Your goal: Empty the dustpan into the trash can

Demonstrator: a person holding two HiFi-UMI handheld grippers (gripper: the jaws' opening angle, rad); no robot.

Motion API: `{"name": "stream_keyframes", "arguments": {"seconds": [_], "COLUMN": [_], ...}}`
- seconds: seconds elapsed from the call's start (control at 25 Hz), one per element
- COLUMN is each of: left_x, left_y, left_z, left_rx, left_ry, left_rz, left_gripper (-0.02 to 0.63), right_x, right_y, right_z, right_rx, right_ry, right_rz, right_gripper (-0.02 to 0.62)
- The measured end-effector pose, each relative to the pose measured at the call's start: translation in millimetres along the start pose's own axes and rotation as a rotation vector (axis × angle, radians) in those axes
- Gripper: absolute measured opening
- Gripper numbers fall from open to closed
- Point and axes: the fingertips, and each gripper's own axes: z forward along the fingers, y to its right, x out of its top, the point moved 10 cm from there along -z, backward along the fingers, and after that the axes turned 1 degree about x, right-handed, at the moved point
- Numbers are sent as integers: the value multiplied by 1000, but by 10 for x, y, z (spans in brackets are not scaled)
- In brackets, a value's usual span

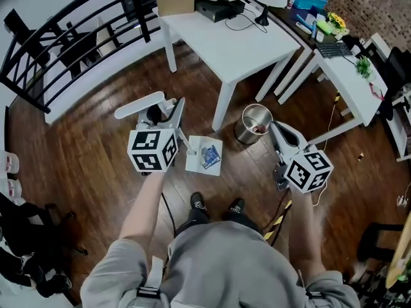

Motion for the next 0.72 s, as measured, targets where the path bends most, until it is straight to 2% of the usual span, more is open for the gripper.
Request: {"name": "stream_keyframes", "arguments": {"seconds": [0.28, 0.52, 0.72], "left_x": [588, 837, 979], "left_y": [788, 1435, 1849], "left_z": [294, 627, 885], "left_rx": [25, 52, 112], "left_ry": [74, 127, 169], "left_rz": [-23, -35, -69], "left_gripper": [202, 202, 202], "right_x": [184, 214, 256], "right_y": [579, 1246, 1795], "right_z": [-671, -1195, -1514], "right_rx": [-52, -84, -108], "right_ry": [107, 171, 192], "right_rz": [16, 52, 79], "right_gripper": [0, 0, 0]}}
